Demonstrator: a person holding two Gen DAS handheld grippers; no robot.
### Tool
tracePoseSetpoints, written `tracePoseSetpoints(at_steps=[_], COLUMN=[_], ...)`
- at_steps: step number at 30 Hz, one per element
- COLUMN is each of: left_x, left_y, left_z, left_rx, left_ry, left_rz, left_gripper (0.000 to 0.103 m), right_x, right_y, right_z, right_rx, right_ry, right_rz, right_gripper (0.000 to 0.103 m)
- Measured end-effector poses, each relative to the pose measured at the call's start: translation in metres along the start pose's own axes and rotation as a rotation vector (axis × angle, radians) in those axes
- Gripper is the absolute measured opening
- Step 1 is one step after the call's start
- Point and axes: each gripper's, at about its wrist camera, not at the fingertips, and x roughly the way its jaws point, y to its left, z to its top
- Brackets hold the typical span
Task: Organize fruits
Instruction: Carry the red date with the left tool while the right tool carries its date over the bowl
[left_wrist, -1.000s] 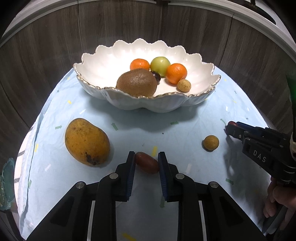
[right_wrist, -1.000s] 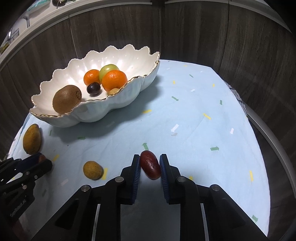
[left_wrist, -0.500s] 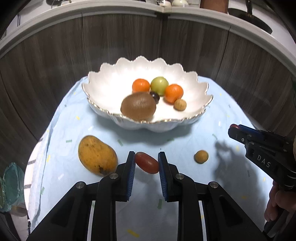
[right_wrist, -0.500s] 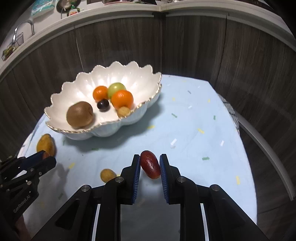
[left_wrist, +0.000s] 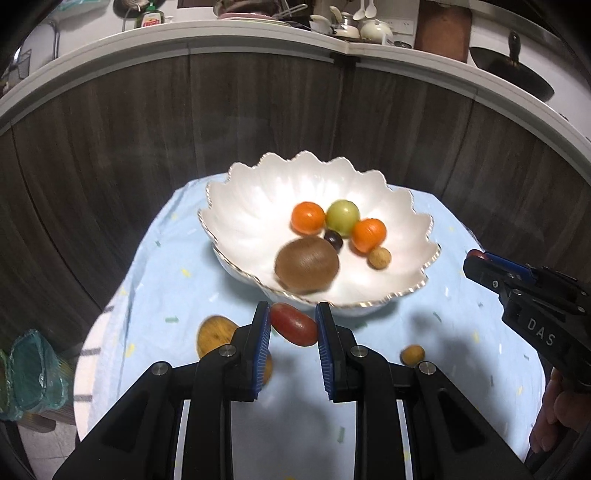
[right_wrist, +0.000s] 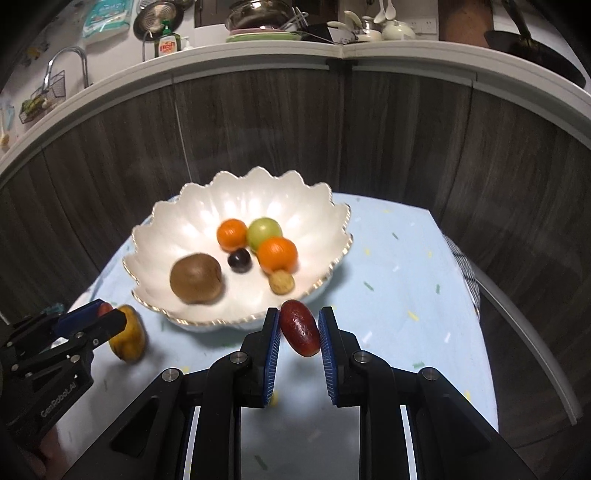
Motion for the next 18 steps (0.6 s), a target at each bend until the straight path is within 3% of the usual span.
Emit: tracePoseSetpoints(at_steps=[18], left_x=[0.029], left_y=[0.022], left_z=[0.061], left_rx=[0.022], left_ry=[-0.077], left_rz=[0.025], left_gripper=[0.025], right_x=[0.030], right_y=[0.008], right_z=[0.060], right_rx=[-0.013], right_ry=[-0.076], right_rz=[-0.028], right_gripper=[0.023])
